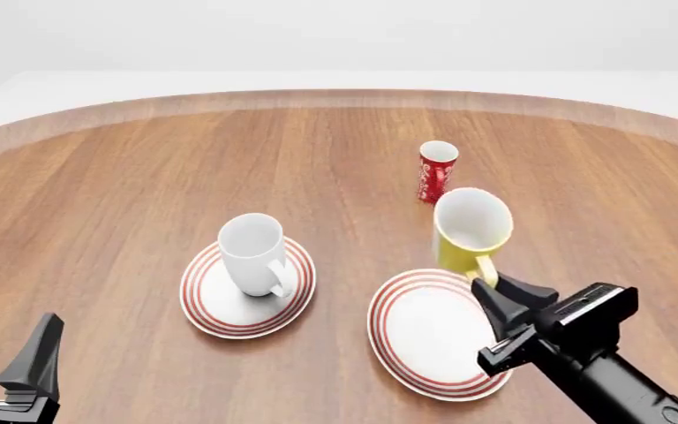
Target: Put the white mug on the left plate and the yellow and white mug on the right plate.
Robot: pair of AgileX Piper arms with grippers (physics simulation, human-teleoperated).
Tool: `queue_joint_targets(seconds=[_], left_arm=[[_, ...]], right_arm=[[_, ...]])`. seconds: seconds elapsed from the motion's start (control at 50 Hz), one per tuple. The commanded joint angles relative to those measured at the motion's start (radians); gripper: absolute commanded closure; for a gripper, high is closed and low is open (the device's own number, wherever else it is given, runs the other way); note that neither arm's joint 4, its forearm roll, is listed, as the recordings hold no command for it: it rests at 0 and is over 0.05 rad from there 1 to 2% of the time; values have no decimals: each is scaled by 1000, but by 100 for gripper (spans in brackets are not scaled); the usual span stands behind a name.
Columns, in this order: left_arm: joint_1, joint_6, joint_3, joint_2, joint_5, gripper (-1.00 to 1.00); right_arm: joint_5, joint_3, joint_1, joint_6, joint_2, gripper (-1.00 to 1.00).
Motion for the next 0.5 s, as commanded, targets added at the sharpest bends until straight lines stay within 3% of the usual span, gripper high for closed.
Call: queue_joint_targets(seconds=[0.02,0.1,0.12,0.14,0.2,0.5], left_arm=[[0,0,0,0,0,-100],[0,0,0,0,0,-100],[0,0,0,0,0,-100],[0,0,0,0,0,-100],[0,0,0,0,0,-100],[0,0,0,0,0,-100]], right_arm=[[111,56,3,1,-168,100],[162,65,3,3,-228,100],[181,65,13,39,-252,100],[186,71,10,16,-260,100],[207,78,10,21,-289,100],[204,125,11,23,-298,100]])
